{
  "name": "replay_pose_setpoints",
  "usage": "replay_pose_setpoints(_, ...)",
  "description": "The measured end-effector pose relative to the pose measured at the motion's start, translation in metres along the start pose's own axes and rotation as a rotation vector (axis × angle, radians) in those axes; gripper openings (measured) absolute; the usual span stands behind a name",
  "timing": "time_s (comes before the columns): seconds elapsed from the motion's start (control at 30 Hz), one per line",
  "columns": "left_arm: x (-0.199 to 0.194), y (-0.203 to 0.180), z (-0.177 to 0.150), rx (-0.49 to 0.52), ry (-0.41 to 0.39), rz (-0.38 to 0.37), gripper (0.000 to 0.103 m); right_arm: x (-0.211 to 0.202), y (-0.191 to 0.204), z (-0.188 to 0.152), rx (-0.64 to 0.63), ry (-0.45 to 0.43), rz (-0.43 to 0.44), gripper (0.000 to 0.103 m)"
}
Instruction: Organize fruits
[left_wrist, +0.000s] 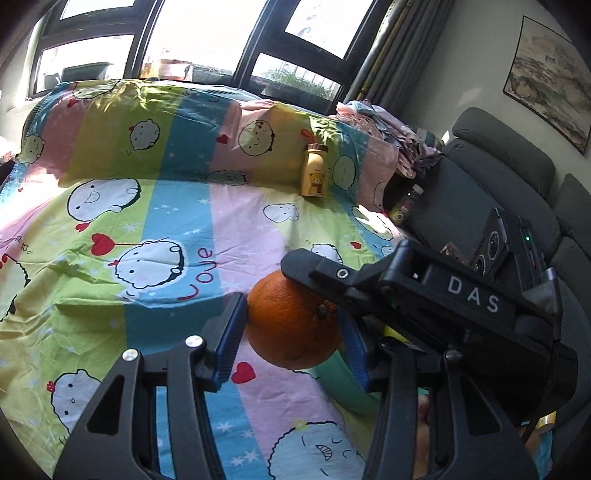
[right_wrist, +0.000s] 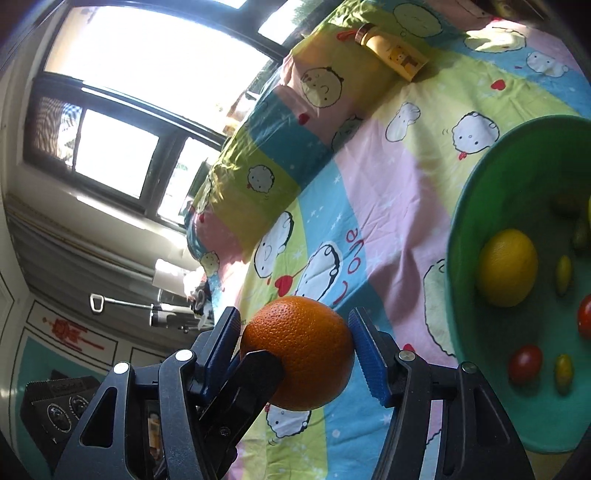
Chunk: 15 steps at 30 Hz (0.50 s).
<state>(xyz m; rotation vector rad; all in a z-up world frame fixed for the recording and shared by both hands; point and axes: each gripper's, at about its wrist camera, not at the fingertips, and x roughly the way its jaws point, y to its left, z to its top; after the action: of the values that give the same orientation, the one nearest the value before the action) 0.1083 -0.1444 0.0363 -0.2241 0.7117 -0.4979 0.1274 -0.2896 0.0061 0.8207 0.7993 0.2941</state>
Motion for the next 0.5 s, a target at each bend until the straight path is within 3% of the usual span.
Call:
replay_pose_setpoints(0.2, 0.044, -0.049, 0.001, 0.089, 0.094, -0.118, 0.048, -0.047, -0.045, 0.018, 0.113, -0.142, -0.077, 0.064)
replay_pose_setpoints(0.37, 0.074, -0.071, -0.005, 0.125, 0.17, -0.174, 0.048, -0.068, -0.077, 0.023, 0.197, -0.2, -0.12, 0.064)
replay_pose_setpoints(0.5, 0.088, -0.075, -0.009, 0.134, 0.217, -0.175, 0.048, -0.07, -0.091, 0.025, 0.234, -0.204, -0.17, 0.064)
